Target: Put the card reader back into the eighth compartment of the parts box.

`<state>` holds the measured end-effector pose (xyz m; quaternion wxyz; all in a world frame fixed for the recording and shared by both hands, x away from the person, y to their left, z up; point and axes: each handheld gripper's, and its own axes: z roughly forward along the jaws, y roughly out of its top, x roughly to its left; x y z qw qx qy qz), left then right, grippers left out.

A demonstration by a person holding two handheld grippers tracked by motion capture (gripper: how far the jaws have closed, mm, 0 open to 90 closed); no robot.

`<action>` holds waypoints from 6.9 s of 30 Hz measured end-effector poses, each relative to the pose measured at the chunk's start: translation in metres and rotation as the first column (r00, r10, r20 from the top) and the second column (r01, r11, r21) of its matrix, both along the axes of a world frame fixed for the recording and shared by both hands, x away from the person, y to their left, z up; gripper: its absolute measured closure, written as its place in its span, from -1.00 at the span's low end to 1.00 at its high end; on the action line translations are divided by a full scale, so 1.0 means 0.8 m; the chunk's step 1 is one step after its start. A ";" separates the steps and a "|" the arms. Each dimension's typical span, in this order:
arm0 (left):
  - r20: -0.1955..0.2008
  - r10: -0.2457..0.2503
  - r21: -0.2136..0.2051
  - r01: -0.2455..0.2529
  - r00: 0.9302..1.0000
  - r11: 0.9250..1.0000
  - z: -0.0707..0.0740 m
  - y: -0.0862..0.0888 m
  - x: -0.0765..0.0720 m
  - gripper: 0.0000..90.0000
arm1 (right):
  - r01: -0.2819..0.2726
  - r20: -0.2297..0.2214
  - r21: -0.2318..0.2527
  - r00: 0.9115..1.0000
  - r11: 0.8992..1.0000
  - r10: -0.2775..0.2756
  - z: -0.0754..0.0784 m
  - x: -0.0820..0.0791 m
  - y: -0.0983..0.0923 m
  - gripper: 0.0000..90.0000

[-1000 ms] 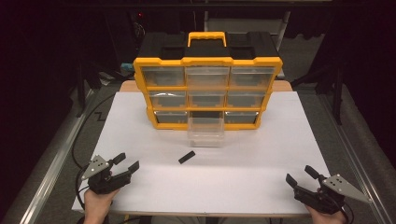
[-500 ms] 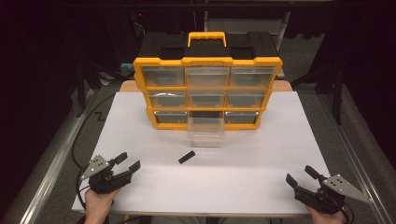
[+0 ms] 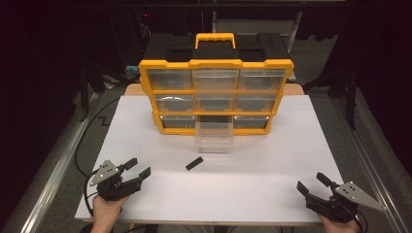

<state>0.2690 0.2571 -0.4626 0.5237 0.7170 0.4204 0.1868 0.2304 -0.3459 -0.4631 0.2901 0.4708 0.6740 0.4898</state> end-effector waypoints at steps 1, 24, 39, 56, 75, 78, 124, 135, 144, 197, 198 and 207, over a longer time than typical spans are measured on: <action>0.001 -0.002 0.000 0.002 1.000 1.000 0.000 -0.001 0.000 -0.25 | 0.002 0.002 0.001 1.000 1.000 -0.002 0.000 0.000 0.000 -0.54; -0.015 -0.043 -0.016 0.043 0.999 0.999 0.003 -0.022 0.010 -0.26 | -0.005 -0.007 0.006 1.000 1.000 0.005 0.000 0.000 0.000 -0.54; -0.019 -0.056 -0.006 0.056 0.998 0.998 0.006 -0.034 0.015 -0.26 | -0.011 -0.011 0.008 1.000 1.000 0.011 -0.001 0.001 0.000 -0.54; -0.023 -0.091 0.005 0.091 0.996 0.996 0.007 -0.052 0.022 -0.26 | -0.021 -0.020 0.010 1.000 1.000 0.022 -0.002 0.003 0.003 -0.53; -0.025 -0.109 0.010 0.109 0.994 0.994 0.008 -0.070 0.032 -0.26 | -0.039 -0.024 -0.008 0.999 0.999 0.039 -0.003 0.016 0.007 -0.52; -0.027 -0.109 0.013 0.110 0.994 0.994 0.008 -0.072 0.033 -0.26 | -0.045 -0.034 -0.017 0.998 0.999 0.044 -0.003 0.017 0.007 -0.51; -0.221 -0.173 0.178 0.214 0.960 0.961 0.024 -0.152 0.086 0.00 | -0.055 -0.028 -0.014 0.998 0.998 0.055 -0.004 0.014 0.009 -0.51; -0.357 -0.165 0.281 0.274 0.919 0.920 0.028 -0.168 0.107 0.11 | -0.056 -0.032 -0.018 0.998 0.998 0.056 -0.003 0.014 0.009 -0.51; -0.432 -0.157 0.344 0.323 0.888 0.882 0.019 -0.181 0.120 0.21 | -0.058 -0.033 -0.018 0.998 0.998 0.057 -0.004 0.014 0.009 -0.51; -0.418 -0.280 0.365 0.442 0.864 0.819 0.053 -0.194 0.092 0.63 | -0.061 -0.035 -0.025 0.998 0.998 0.060 -0.004 0.013 0.010 -0.51; -0.415 -0.283 0.365 0.443 0.864 0.819 0.055 -0.194 0.091 0.63 | -0.060 -0.034 -0.023 0.998 0.998 0.059 -0.004 0.013 0.010 -0.51; -0.404 -0.307 0.348 0.455 0.862 0.820 0.073 -0.198 0.090 0.63 | -0.061 -0.036 -0.025 0.998 0.998 0.060 -0.004 0.013 0.010 -0.51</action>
